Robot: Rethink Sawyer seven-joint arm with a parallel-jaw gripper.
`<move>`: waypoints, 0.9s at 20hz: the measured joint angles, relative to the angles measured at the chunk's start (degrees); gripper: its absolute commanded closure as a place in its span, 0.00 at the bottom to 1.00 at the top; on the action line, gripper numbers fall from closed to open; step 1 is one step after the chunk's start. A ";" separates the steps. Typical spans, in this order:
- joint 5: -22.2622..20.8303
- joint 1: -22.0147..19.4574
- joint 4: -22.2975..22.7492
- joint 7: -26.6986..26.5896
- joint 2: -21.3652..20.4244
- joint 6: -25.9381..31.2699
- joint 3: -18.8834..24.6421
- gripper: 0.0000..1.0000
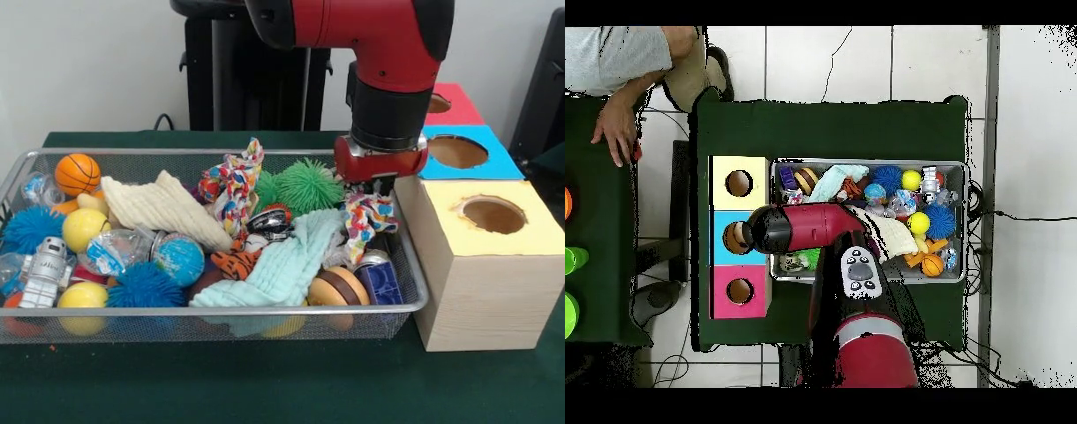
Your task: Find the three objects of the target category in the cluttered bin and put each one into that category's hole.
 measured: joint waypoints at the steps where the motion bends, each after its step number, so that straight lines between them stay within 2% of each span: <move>1: 0.00 0.38 0.02 0.00 -0.06 -0.01 -0.50 1.00; 5: 0.07 1.71 0.28 0.00 -1.10 -0.14 -1.90 1.00; 10: 1.56 1.53 1.28 0.00 -6.27 1.48 -1.94 1.00; 12: 1.96 1.53 1.30 0.00 -8.24 2.99 -2.00 1.00; 18: 3.01 2.25 0.63 0.00 -15.19 12.39 -2.87 1.00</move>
